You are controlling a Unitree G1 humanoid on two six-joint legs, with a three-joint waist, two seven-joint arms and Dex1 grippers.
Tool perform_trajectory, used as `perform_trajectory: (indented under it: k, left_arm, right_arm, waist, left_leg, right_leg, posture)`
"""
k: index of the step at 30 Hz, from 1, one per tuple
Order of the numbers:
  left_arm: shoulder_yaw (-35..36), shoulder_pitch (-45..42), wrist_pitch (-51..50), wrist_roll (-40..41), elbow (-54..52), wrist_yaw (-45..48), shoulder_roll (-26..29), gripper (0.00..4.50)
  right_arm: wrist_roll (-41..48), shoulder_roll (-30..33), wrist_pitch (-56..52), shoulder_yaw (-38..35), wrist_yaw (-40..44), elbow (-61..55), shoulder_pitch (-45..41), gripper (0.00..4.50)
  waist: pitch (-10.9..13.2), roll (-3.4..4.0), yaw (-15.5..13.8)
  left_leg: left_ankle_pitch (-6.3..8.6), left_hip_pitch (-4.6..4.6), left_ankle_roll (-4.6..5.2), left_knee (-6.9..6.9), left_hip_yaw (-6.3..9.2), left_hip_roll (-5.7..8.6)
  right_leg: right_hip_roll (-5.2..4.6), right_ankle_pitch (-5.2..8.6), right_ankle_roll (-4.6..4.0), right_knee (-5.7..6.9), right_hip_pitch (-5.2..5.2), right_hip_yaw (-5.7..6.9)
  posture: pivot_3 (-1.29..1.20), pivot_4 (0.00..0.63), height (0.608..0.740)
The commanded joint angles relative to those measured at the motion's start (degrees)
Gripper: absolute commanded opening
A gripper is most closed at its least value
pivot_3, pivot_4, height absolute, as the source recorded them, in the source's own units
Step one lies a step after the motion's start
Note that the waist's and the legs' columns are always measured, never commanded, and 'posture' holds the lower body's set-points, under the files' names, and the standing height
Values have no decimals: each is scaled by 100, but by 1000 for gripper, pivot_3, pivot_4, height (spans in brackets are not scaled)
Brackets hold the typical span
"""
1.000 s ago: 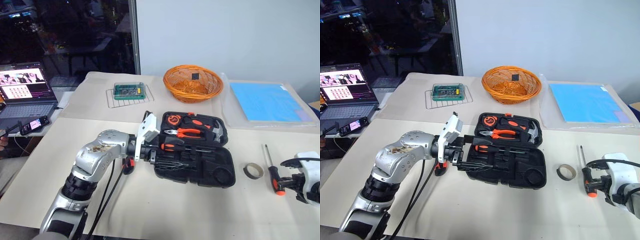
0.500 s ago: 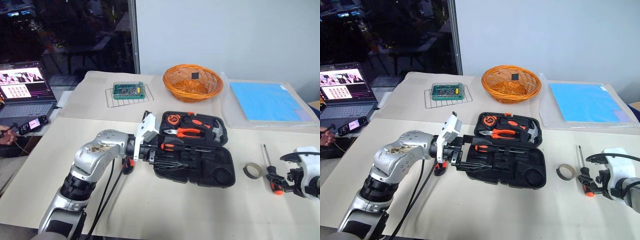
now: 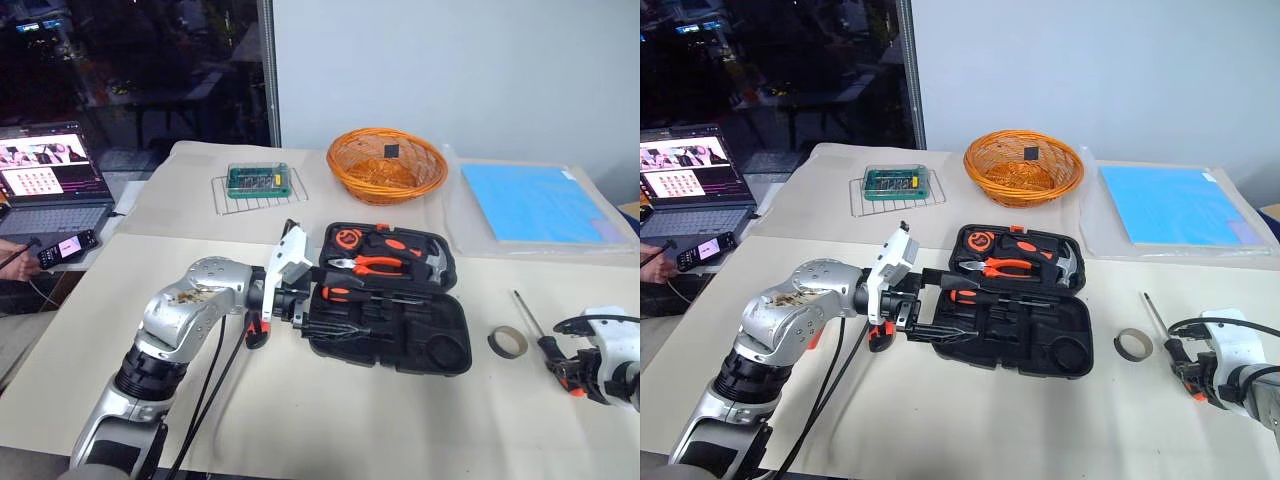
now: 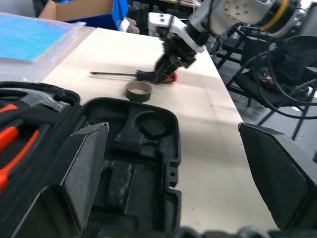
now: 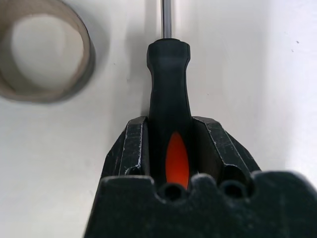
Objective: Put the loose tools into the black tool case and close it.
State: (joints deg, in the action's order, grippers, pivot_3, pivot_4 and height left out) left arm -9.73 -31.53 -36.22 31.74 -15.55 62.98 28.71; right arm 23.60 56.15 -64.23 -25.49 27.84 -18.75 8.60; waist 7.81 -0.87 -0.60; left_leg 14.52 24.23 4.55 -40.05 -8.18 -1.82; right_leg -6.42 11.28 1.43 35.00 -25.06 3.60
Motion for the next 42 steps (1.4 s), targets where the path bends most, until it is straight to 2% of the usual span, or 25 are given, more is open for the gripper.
perform_trajectory:
  k: [1, 4, 7, 11, 14, 19, 23, 34, 36, 37, 40, 41, 42]
  left_arm:
    - [349, 302, 232, 89, -280, 1, 226, 4500]
    - [758, 573, -205, 534, -434, 21, 580, 4500]
    - [988, 882, -274, 661, -607, 38, 926, 4500]
    - [1257, 1158, -369, 826, -760, 13, 1215, 4500]
    - [1351, 1255, -298, 800, -782, -4, 1333, 4500]
    - [1453, 1408, -300, 879, -917, -23, 1402, 4500]
    - [1497, 1558, -247, 888, -994, -53, 1450, 4500]
    - [1404, 1583, -135, 849, -999, -101, 1463, 4500]
    - [1377, 1560, -118, 836, -978, -98, 1457, 4500]
    - [1364, 1552, -111, 828, -969, -98, 1453, 4500]
    - [1349, 1533, -114, 824, -958, -110, 1443, 4500]
    - [1343, 1534, -113, 818, -958, -115, 1441, 4500]
    - [1335, 1534, -110, 811, -958, -119, 1437, 4500]
  right_arm:
    - [172, 453, 909, -282, 693, -820, -552, 983]
    - [493, 670, 1815, 490, 1822, -900, -1360, 983]
    - [-262, 1048, 2537, 1801, 2369, -462, -2175, 983]
    - [-1062, 860, 3325, 3222, 3012, 314, -3347, 983]
    - [-1757, 652, 4088, 4076, 3507, 982, -3921, 983]
    - [-2026, 330, 4532, 4417, 3886, 1449, -4121, 983]
    - [-2056, 158, 4423, 4439, 4020, 1412, -4017, 983]
    - [-2409, -100, 4530, 4589, 4274, 1674, -3940, 983]
    - [-2426, -119, 4587, 4652, 4415, 1782, -3950, 2002]
    - [-2429, -117, 4628, 4663, 4472, 1810, -3935, 2217]
    - [-2491, -143, 4808, 4527, 4379, 1834, -3897, 3251]
    - [-2432, -148, 4790, 4439, 4401, 1792, -3882, 3489]
    - [-2349, -159, 4785, 4345, 4438, 1744, -3861, 3489]
  waist:
    - [7, 4, 63]
    - [34, -10, 144]
    - [51, -27, 131]
    - [65, -30, 23]
    - [69, -32, 9]
    - [72, -33, -13]
    - [76, -34, -1]
    - [77, -33, -5]
    - [77, -33, -6]
    - [77, -33, -8]
    - [76, -34, -8]
    - [74, -38, -4]
    - [73, -40, 0]
  left_leg:
    - [0, -7, -1, 2, -3, -1]
    - [-9, -14, -16, 2, 5, -11]
    - [-23, -27, -39, 16, 34, -14]
    - [-22, -16, -49, 24, 32, -8]
    - [-21, 9, -31, 16, 23, 0]
    - [-34, 12, -58, 17, 21, 4]
    - [-34, 12, -63, 17, 17, 5]
    - [-29, -3, -55, 16, 24, -1]
    - [-31, -5, -56, 16, 25, -4]
    - [-31, -6, -56, 16, 27, -5]
    - [-47, -6, -82, 17, 31, -7]
    - [-47, -6, -82, 17, 31, -7]
    - [-46, -9, -82, 17, 29, -8]
  right_leg:
    - [4, -2, 1, 3, 0, -10]
    - [25, -10, -12, 5, -6, -13]
    - [42, -12, -25, 5, -3, -12]
    - [23, -8, -37, 1, -14, 1]
    - [15, -20, -53, 0, -32, 1]
    - [12, -16, -44, -1, -27, 10]
    - [9, -27, -17, -1, -25, 12]
    - [11, -15, -45, 8, -19, 19]
    - [14, -21, -55, 11, -18, 19]
    - [16, -26, -66, 11, -18, 19]
    - [21, -28, -70, 9, -14, 23]
    - [21, -27, -69, 8, -12, 23]
    - [22, -27, -68, 7, -9, 23]
  posture:
    - [0, 150, 740]
    - [0, 150, 740]
    - [0, 150, 740]
    - [0, 150, 740]
    - [0, 150, 740]
    - [0, 150, 740]
    - [0, 150, 740]
    - [0, 150, 740]
    - [0, 150, 740]
    - [0, 150, 740]
    - [0, 150, 740]
    - [0, 150, 740]
    - [0, 150, 740]
